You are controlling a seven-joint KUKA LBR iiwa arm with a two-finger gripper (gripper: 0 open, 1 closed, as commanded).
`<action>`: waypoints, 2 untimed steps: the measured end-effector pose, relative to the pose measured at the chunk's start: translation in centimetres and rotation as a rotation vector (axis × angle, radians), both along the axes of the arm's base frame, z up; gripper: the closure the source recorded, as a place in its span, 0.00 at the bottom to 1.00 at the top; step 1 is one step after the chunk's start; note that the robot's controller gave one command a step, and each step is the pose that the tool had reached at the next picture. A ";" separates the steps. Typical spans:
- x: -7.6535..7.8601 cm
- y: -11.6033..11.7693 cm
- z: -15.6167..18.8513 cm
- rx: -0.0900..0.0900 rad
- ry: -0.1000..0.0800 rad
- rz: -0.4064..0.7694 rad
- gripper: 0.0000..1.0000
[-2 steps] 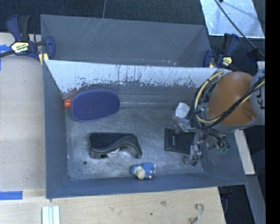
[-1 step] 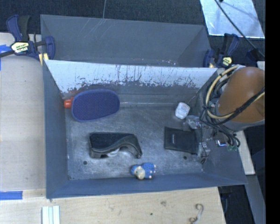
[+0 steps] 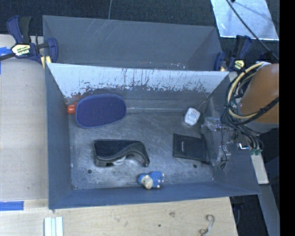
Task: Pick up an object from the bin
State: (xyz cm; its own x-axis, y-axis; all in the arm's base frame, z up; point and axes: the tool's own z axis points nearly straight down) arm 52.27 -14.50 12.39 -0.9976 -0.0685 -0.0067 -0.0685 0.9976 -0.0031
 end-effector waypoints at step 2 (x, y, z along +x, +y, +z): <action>1.1 1.1 -5.5 0.003 0.007 -0.194 0.00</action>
Offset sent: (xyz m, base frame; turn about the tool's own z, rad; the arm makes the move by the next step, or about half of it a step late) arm 0.0110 0.0113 -0.0539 0.1953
